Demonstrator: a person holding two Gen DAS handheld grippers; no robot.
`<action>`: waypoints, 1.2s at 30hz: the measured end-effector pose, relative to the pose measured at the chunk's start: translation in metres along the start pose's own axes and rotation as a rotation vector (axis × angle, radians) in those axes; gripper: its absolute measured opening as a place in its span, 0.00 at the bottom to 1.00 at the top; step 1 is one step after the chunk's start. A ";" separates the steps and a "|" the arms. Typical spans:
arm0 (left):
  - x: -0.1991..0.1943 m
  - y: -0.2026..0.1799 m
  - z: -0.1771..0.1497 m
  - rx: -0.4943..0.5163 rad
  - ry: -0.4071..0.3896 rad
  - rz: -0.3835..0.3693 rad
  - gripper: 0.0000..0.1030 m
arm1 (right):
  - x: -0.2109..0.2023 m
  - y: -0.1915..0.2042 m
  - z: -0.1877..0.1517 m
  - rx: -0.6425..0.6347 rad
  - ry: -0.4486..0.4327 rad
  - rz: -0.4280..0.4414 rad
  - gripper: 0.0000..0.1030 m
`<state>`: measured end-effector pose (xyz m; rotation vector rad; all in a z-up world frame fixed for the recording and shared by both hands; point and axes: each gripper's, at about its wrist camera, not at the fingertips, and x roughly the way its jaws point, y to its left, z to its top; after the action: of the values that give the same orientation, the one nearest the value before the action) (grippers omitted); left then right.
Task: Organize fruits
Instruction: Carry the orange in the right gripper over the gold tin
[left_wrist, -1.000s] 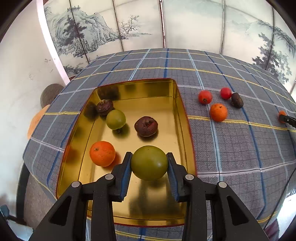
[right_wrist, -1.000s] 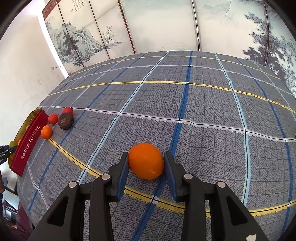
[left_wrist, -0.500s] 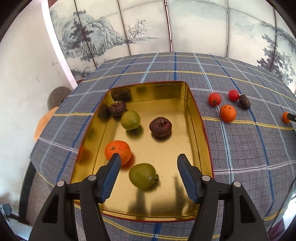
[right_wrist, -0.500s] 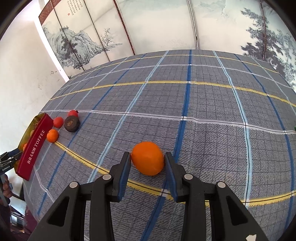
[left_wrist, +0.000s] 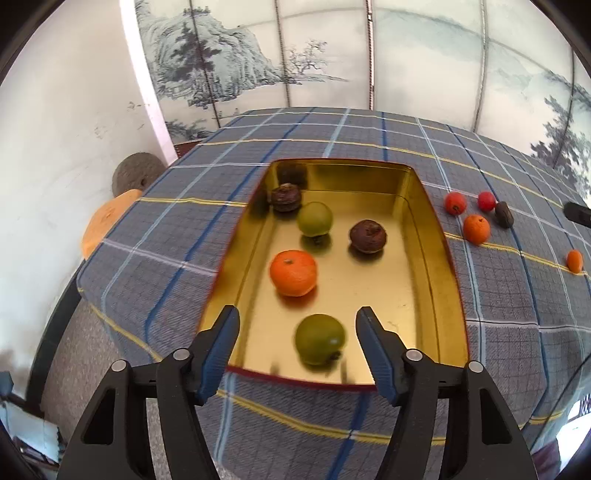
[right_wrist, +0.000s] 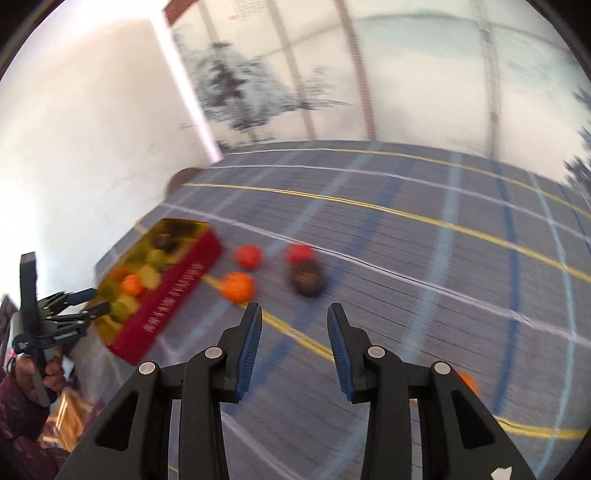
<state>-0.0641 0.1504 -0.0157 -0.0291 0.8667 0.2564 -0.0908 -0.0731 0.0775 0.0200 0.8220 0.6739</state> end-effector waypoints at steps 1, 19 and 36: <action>-0.002 0.004 -0.001 -0.009 -0.001 -0.002 0.66 | 0.007 0.013 0.005 -0.015 0.005 0.028 0.33; -0.025 0.038 -0.011 -0.042 -0.040 0.016 0.70 | 0.113 0.160 0.019 -0.211 0.086 0.160 0.33; -0.027 0.009 -0.005 0.004 -0.054 -0.077 0.71 | -0.009 -0.086 -0.067 0.056 0.155 -0.442 0.52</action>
<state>-0.0868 0.1532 0.0017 -0.0512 0.8106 0.1829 -0.0937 -0.1621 0.0140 -0.1612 0.9561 0.2368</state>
